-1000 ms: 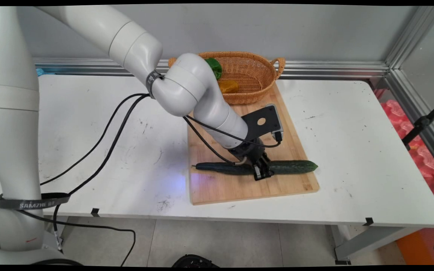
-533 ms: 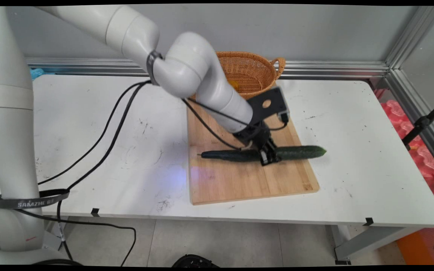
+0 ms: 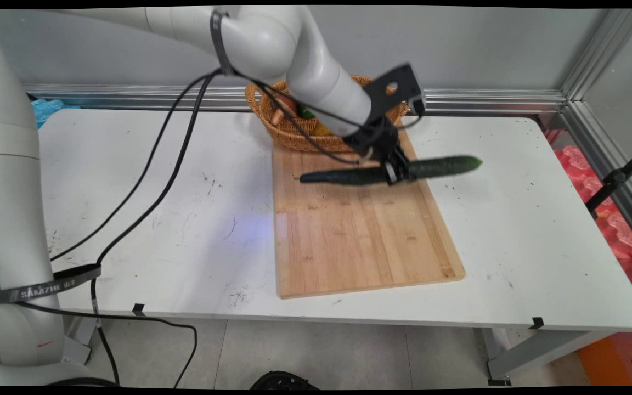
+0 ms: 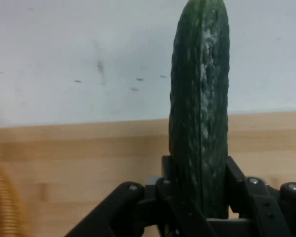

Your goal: Place the picked object in the vegetable basket

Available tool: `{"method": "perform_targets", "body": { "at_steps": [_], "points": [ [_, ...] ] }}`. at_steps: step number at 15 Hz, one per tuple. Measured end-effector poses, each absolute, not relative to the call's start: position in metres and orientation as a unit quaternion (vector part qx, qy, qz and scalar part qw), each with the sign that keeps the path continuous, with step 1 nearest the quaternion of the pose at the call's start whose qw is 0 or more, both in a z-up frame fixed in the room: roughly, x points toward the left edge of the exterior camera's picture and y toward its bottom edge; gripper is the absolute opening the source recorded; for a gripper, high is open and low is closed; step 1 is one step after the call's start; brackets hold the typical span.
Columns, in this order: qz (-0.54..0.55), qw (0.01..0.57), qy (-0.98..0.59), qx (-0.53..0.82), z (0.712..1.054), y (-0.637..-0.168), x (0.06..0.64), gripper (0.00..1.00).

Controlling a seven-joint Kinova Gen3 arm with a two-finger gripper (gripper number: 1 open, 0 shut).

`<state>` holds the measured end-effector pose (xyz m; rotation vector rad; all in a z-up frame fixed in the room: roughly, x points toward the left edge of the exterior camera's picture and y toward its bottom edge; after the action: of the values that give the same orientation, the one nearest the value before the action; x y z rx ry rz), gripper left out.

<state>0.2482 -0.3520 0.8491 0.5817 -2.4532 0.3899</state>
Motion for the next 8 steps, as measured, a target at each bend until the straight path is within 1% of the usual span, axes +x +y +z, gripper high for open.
{"method": "perform_targets", "body": {
  "at_steps": [4,8],
  "points": [
    [0.173,0.287,-0.915,0.223,0.863,-0.38,0.27,0.0],
    [0.196,0.281,-0.91,0.232,0.869,-0.405,0.294,0.0]
  ]
}}
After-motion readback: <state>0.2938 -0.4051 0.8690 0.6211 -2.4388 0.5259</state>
